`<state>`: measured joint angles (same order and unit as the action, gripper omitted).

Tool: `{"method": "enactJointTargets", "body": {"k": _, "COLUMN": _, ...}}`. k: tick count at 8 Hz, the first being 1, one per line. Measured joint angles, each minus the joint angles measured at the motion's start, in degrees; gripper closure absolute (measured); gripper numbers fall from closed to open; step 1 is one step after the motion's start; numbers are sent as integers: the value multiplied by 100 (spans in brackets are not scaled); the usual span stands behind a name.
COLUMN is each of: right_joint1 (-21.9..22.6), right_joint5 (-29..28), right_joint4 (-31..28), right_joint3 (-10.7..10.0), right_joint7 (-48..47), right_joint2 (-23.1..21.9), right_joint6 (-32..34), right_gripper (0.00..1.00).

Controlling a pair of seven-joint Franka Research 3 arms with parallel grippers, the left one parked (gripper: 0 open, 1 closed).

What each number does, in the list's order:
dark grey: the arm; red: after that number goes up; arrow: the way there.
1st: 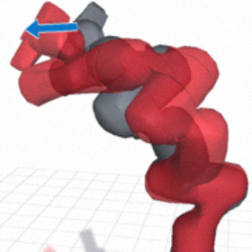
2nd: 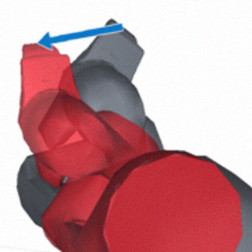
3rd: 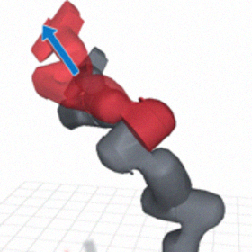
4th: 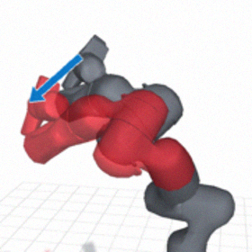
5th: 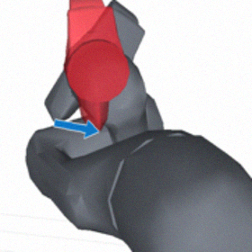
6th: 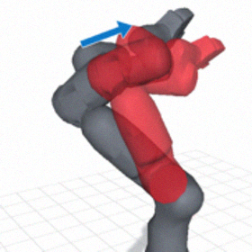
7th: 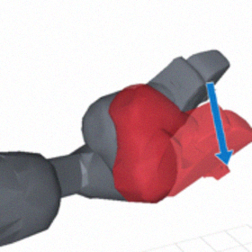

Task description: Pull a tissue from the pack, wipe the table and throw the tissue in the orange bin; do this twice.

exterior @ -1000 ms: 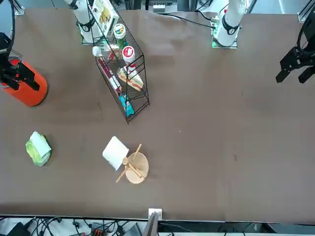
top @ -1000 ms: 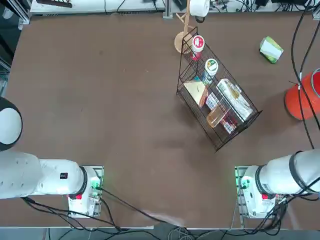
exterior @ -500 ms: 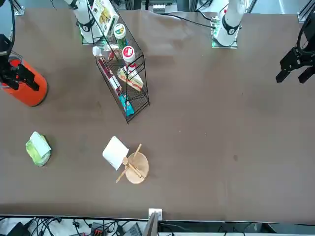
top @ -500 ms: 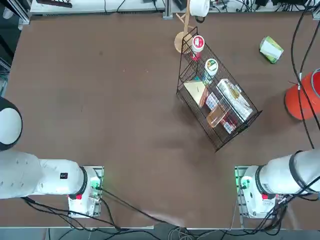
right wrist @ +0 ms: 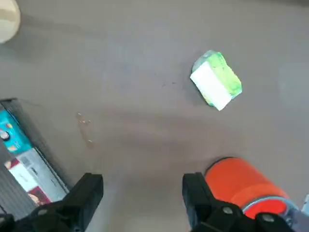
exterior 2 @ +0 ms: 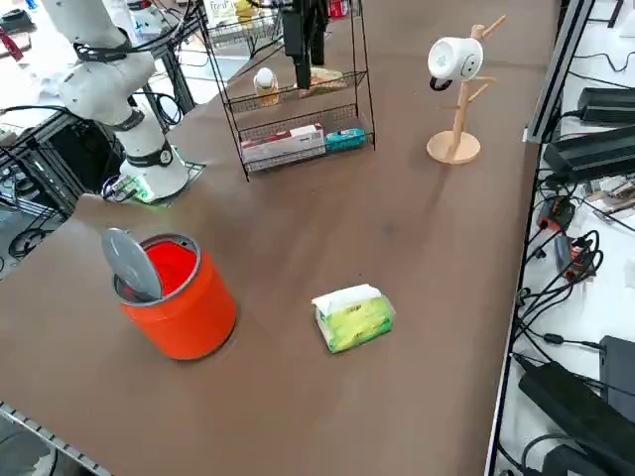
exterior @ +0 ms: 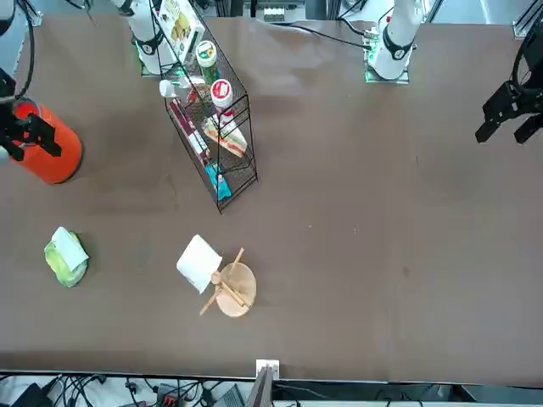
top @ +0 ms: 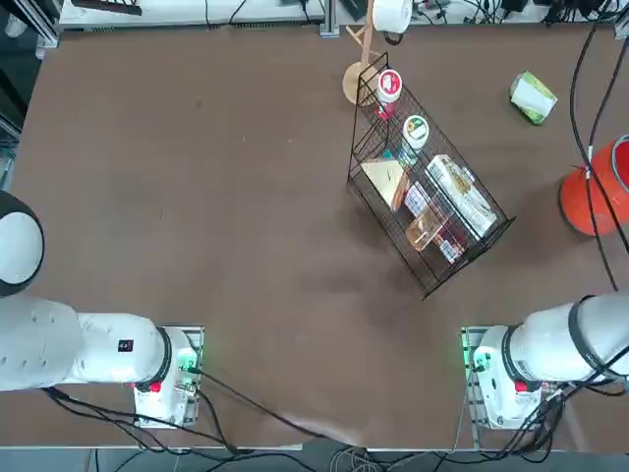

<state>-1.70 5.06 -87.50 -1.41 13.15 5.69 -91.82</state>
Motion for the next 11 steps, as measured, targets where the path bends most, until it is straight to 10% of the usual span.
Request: {"method": "enactJointTargets", "body": {"k": 11, "right_joint1": -398, "right_joint5": 1782, "right_joint4": -1787, "right_joint3": -19, "right_joint7": 1789, "right_joint2": 683, "right_joint6": -2956, "right_gripper": 0}}
